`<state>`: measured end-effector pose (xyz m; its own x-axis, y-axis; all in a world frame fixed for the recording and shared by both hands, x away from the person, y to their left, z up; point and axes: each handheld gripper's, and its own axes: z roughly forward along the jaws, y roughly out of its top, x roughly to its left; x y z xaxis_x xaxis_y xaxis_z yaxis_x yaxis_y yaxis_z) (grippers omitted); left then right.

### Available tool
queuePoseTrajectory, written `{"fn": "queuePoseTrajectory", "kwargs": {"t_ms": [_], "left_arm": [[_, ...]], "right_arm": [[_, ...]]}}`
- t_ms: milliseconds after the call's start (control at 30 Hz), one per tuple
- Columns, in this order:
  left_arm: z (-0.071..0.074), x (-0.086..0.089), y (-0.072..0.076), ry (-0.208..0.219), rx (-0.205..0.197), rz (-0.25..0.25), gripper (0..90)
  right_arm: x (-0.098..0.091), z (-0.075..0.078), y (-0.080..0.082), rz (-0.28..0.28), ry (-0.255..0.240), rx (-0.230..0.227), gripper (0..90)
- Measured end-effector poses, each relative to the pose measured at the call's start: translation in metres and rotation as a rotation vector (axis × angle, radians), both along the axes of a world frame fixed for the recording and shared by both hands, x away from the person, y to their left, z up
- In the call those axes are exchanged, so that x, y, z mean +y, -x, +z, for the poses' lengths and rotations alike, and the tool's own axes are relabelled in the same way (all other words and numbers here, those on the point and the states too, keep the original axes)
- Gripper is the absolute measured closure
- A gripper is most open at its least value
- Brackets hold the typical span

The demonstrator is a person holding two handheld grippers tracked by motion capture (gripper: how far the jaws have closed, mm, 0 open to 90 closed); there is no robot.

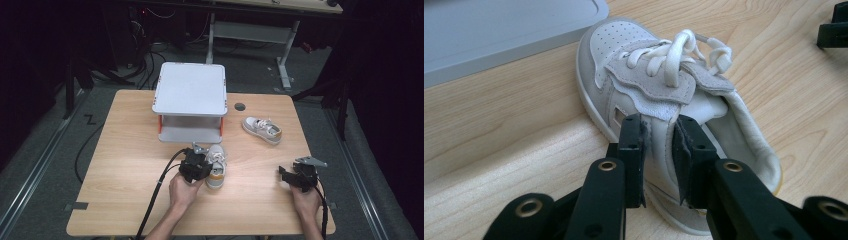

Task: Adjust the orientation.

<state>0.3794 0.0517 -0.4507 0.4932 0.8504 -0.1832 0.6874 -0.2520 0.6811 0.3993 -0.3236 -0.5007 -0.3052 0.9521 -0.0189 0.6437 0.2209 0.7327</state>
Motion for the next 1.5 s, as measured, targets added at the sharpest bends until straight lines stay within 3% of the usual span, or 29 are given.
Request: {"fn": "queuePoseTrajectory", "kwargs": {"t_ms": [133,300,600,800,1200,1500], "left_arm": [[-0.001,0.004,0.000,0.040,0.015,-0.007,73.6],[0.001,0.006,0.001,0.061,-0.011,-0.006,56.7],[0.006,0.033,0.008,0.122,-0.122,0.023,40.1],[0.006,0.052,0.010,0.138,-0.139,0.059,37.0],[0.009,0.095,0.013,0.127,-0.181,0.136,35.7],[-0.001,0.119,0.015,0.124,-0.190,0.207,35.9]], "right_arm": [[0.000,0.000,0.000,0.000,0.000,0.000,36.4],[0.000,0.000,0.000,0.000,0.000,0.000,36.4],[0.000,0.000,0.000,0.000,0.000,0.000,36.5],[0.000,0.000,0.000,0.000,0.000,0.000,36.5],[0.000,0.000,0.000,0.001,-0.001,0.000,36.5],[0.000,0.000,0.000,0.000,-0.001,0.000,36.5]]}}
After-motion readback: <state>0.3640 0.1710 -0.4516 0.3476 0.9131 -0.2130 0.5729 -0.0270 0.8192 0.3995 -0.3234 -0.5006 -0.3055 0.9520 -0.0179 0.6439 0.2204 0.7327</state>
